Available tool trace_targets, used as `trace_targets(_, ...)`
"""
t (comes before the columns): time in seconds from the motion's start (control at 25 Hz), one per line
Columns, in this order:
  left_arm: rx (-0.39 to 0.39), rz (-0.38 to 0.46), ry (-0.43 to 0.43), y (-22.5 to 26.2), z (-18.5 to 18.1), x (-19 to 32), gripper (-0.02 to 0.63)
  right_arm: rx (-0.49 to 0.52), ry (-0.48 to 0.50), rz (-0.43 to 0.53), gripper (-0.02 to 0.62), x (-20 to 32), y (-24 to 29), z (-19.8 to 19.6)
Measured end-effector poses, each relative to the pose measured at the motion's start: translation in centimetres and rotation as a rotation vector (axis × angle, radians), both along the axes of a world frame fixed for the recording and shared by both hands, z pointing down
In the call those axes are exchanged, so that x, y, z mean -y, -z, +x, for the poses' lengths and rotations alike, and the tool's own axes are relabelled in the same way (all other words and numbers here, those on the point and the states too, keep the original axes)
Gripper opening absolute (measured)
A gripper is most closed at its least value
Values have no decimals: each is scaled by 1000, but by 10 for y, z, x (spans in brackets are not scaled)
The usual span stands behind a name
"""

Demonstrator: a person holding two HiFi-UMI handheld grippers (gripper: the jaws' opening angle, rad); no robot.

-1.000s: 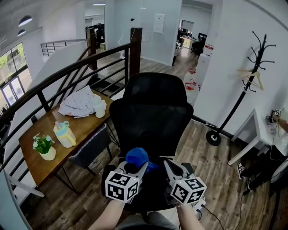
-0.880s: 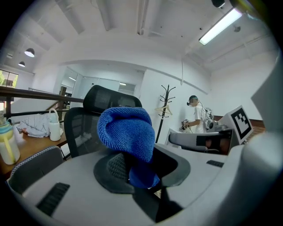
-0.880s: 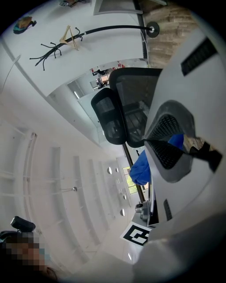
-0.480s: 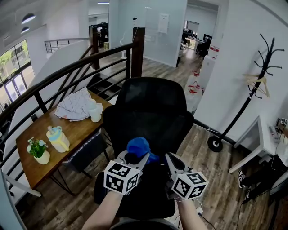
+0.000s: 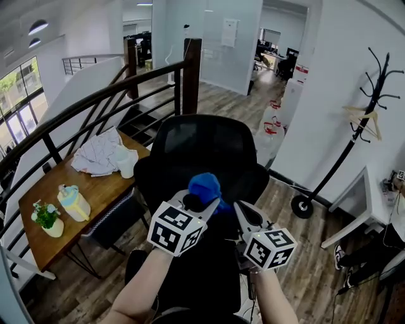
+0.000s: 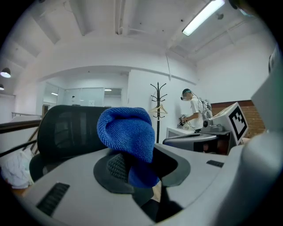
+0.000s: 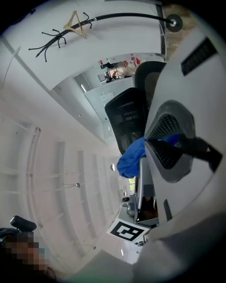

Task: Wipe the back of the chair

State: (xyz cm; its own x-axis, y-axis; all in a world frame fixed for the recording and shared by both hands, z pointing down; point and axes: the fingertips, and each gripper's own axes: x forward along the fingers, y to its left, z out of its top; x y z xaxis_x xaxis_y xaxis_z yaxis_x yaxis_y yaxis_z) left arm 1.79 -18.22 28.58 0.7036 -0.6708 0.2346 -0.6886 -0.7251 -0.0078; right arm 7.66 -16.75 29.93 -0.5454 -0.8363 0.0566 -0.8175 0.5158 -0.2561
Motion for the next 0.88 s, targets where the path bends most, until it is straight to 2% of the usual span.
trace_targets(0.4,8,133,-133,63,60,50,123,6,-60,67,31,38,33,42)
trace_targets(0.52,-16,128,-170,67,76,60,123,8,-83,71,31,43,35,56)
trace_targets(0.76,73,125,-201,58,95,89,123,35,-99,54,31,60,27,69)
trace_targets(0.88,73,111,-183,55,91,101,123,43,-101,54,31,66,25,70)
